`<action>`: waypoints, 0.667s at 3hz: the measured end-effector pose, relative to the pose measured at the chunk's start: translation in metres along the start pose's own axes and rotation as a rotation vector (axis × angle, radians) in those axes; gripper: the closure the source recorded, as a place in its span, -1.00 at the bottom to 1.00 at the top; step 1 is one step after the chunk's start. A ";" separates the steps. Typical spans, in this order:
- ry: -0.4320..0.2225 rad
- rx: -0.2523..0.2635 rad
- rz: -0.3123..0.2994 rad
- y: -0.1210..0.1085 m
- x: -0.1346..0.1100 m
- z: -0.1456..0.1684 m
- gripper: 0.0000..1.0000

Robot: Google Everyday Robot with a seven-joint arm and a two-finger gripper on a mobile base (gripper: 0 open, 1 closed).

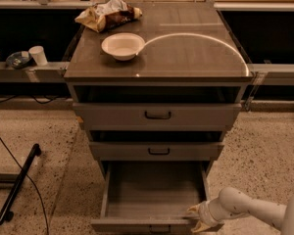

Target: Open bottom drawer

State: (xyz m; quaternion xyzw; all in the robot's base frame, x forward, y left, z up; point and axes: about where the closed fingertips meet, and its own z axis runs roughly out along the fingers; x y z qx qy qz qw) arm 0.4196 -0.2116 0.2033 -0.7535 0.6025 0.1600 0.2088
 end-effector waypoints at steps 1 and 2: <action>0.000 0.000 0.000 0.000 0.000 0.000 -1.00; 0.000 0.000 0.000 0.000 0.000 0.000 -1.00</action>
Offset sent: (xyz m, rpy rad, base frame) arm 0.0000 0.0000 0.0001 0.0000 0.0000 0.0000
